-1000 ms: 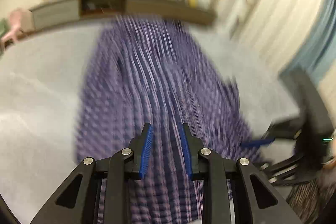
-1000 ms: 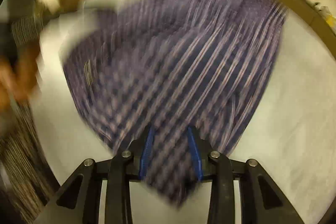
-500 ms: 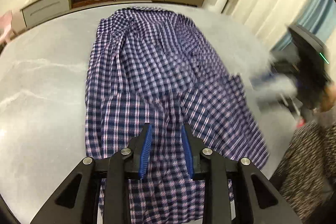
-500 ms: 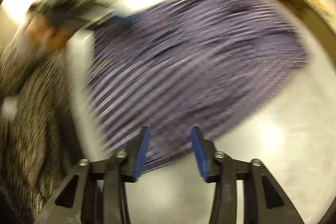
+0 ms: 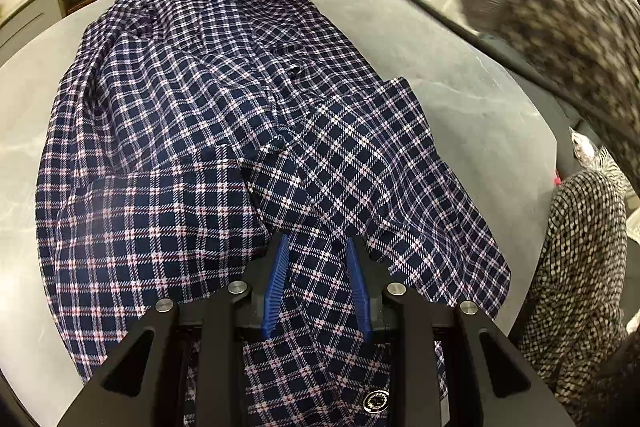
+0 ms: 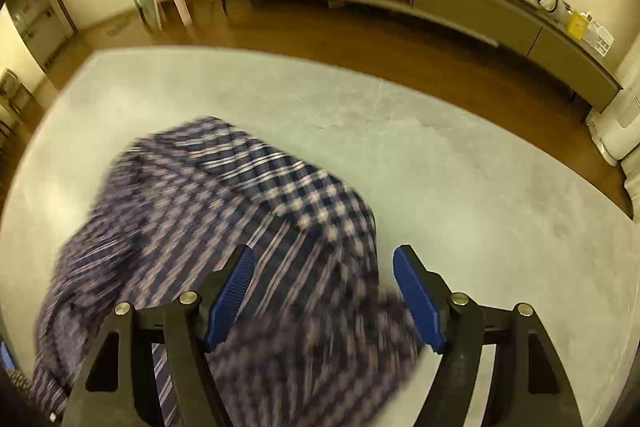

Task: Fold clothes

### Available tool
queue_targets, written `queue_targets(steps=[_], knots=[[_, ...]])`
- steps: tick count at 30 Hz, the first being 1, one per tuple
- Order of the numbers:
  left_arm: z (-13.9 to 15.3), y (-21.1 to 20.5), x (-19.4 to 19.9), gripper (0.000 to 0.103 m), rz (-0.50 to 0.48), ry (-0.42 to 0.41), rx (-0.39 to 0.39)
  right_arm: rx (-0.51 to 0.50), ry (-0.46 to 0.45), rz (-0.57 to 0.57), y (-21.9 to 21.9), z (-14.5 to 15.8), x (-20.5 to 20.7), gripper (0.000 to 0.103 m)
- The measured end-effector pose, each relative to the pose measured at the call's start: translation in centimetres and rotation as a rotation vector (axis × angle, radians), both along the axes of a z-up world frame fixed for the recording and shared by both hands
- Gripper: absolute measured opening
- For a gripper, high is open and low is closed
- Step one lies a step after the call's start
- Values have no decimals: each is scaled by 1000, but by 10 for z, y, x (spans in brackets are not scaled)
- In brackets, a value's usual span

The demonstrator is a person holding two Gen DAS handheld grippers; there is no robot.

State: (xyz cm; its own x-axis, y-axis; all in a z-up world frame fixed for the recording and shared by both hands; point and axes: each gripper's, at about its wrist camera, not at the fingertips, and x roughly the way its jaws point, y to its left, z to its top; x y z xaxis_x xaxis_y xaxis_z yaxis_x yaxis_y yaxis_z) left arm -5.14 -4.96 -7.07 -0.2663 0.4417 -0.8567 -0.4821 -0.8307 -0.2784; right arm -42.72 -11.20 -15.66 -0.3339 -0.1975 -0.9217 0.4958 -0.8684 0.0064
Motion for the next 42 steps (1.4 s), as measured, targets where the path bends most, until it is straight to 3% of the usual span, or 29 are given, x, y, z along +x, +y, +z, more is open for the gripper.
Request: queue_targets(steps=[3, 6, 9, 11, 13, 15, 17, 19, 21, 25, 30, 33, 35, 36, 37, 40, 41, 42], knots=[[0, -4, 1, 29, -5, -9, 17, -38, 31, -3, -14, 2, -12, 13], [-1, -16, -4, 29, 46, -45, 71, -120, 140, 33, -25, 39, 18, 11], [10, -44, -10, 28, 175, -44, 132, -146, 288, 128, -39, 89, 95, 11], [35, -89, -8, 28, 357, 1, 225, -120, 407, 243, -49, 117, 183, 11], [59, -157, 3, 28, 593, 45, 383, -87, 499, 348, -52, 137, 267, 11], [72, -216, 17, 28, 775, 99, 459, -38, 573, 457, -54, 140, 351, 11], [74, -253, 30, 28, 876, 124, 480, 22, 591, 547, -55, 116, 420, 11], [63, -265, 35, 32, 890, 89, 507, 102, 598, 617, -56, 87, 478, 11], [48, -267, 36, 36, 873, 35, 524, 191, 568, 604, -60, 47, 495, 11], [28, -236, 30, 42, 791, -9, 372, 273, 529, 546, -57, 5, 489, 11], [32, -181, 39, 53, 654, 21, 239, 263, 539, 513, -51, 10, 468, 14], [22, -161, 40, 49, 613, 20, 135, 274, 529, 513, -33, 22, 470, 17], [17, -145, 39, 14, 559, 26, 89, 195, 457, 473, 4, 51, 494, 26], [19, -141, 40, 5, 537, 38, 93, 120, 402, 443, 21, 62, 498, 32], [23, -142, 42, 4, 523, 44, 147, 45, 347, 413, 38, 73, 502, 34], [33, -149, 52, 3, 510, 38, 305, -353, 186, 241, 91, 106, 478, 44], [31, -152, 53, 3, 513, 22, 336, -481, 144, 165, 109, 114, 464, 53], [26, -152, 51, 3, 518, 3, 355, -576, 103, 84, 126, 117, 448, 55]])
